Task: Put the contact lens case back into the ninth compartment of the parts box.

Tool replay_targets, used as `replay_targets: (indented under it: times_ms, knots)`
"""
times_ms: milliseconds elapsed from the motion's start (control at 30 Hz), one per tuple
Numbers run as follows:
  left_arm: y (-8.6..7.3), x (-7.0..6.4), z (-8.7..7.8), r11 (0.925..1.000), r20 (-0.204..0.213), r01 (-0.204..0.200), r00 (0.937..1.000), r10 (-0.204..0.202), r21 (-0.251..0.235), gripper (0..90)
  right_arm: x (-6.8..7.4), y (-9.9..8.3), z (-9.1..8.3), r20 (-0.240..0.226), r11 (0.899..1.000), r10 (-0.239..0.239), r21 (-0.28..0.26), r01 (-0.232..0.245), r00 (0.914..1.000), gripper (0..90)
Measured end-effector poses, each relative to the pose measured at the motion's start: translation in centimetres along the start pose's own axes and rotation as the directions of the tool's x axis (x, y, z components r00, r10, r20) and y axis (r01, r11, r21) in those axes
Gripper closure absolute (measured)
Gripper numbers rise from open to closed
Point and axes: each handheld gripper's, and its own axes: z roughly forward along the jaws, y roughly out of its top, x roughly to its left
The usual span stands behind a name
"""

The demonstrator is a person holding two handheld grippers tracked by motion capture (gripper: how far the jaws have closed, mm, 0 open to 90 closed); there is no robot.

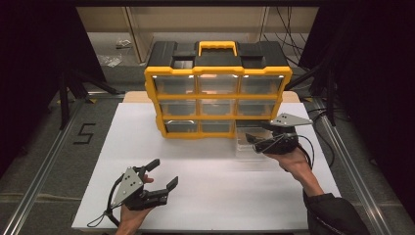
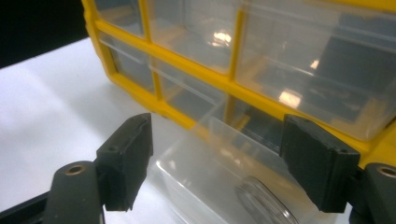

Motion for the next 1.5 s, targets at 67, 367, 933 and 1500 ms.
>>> replay_targets:
  times_ms: [67, 367, 933, 1500]
  knots:
    - [0.0, 0.0, 0.0, 1.0, 0.0, 0.0, 1.0, 0.0, 0.0, 17.5, 0.3, 0.2, -0.2, -0.009, 1.0, 0.0, -0.015, 0.0, 1.0, 26.3]
    - [0.0, 0.0, 0.0, 1.0, 0.001, 0.001, 1.0, -0.001, 0.0, 17.5, 1.5, 0.5, -0.6, -0.033, 0.998, 0.002, -0.063, -0.004, 0.9995, 26.1]
    - [0.0, 0.0, 0.1, 1.0, 0.007, 0.006, 1.0, -0.006, 0.003, 17.5, 4.0, -0.1, -1.2, -0.083, 0.989, -0.018, -0.149, 0.006, 0.9964, 26.2]
    - [0.0, 0.0, 0.1, 0.9999, 0.012, 0.007, 0.9999, -0.007, 0.007, 17.4, 5.5, -2.3, -1.7, -0.119, 0.979, -0.012, -0.201, -0.012, 0.9929, 25.8]
